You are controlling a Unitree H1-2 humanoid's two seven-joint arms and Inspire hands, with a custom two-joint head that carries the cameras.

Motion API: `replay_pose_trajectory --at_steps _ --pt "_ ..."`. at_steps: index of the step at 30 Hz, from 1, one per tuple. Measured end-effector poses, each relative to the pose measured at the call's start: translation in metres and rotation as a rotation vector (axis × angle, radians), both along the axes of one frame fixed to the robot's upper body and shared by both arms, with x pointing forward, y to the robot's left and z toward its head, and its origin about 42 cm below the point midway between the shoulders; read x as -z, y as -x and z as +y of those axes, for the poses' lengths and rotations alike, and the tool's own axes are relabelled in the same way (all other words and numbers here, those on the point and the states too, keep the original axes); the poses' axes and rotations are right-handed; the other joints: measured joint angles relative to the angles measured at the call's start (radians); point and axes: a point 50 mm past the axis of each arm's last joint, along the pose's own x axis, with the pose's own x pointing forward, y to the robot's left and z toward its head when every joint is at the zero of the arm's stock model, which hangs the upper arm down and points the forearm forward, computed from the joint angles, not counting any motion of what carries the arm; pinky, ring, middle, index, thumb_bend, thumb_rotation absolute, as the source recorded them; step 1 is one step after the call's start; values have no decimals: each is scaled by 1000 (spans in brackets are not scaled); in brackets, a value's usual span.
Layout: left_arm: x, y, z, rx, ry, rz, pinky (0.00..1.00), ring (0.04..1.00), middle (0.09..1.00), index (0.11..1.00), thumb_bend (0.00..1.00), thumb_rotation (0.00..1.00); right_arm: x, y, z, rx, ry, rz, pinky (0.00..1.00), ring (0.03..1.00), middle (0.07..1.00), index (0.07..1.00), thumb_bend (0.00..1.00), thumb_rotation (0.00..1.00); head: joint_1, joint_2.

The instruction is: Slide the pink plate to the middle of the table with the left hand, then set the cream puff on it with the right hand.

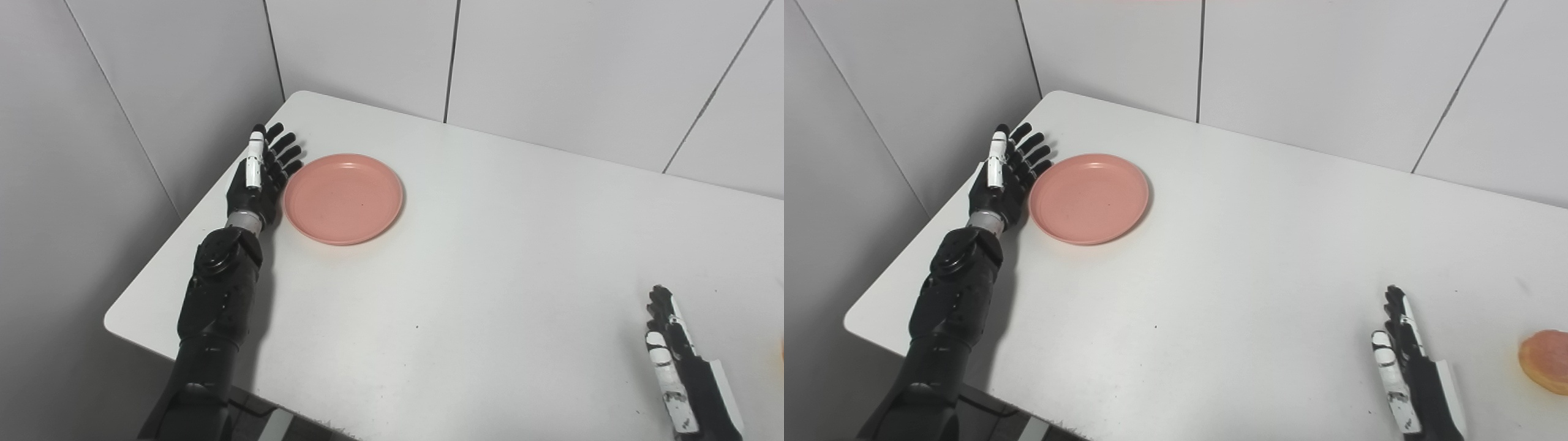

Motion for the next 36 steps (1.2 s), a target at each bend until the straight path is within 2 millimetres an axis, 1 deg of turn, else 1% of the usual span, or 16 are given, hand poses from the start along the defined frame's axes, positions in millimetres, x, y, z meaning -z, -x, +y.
replay_pose_trajectory --at_steps 6,7,9,12,14,19,22,25,27,31,34,36 --pt "-1 5 -9 26 -4 2 859 858 864 863 440 1000 0 0 1 2 2 0 998 993 982 974 193 1000 -8 5" --pt "-1 7 -12 32 -5 3 860 858 863 859 433 1000 0 0 1 3 3 -1 993 991 982 972 212 1000 -9 6" --pt "-1 9 -18 43 5 3 863 862 866 858 432 1000 -1 2 1 6 8 -6 987 988 980 970 220 1000 -12 9" --pt "0 10 -23 51 12 6 877 867 868 855 417 1000 -2 3 2 7 10 -6 992 989 978 969 237 1000 -17 11" --pt "-1 10 -26 56 16 8 882 870 871 857 411 1000 -2 3 2 8 10 -5 995 991 978 969 240 1000 -20 14" --pt "0 9 -34 91 11 8 903 886 889 873 435 1000 -1 3 3 10 17 -7 989 984 971 964 248 1000 -28 20" --pt "2 9 -38 110 7 11 891 882 886 871 420 1000 -2 3 4 11 18 -7 986 982 971 962 230 1000 -34 25" --pt "2 9 -41 122 4 9 889 879 885 873 431 1000 -2 4 4 13 17 -8 976 977 971 961 224 1000 -37 26" --pt "2 9 -45 130 3 10 887 878 884 874 435 1000 -2 4 5 14 16 -6 985 980 971 962 264 1000 -41 29" --pt "3 9 -54 144 -11 12 885 874 879 873 429 1000 -2 4 5 16 21 -7 962 971 966 957 274 1000 -48 35" --pt "5 9 -64 157 5 9 874 867 874 872 421 1000 -4 4 5 20 26 -9 964 971 964 956 293 1000 -55 37" --pt "6 8 -68 165 12 9 868 863 870 867 419 1000 -4 4 7 23 25 -8 962 971 964 956 266 1000 -61 40"
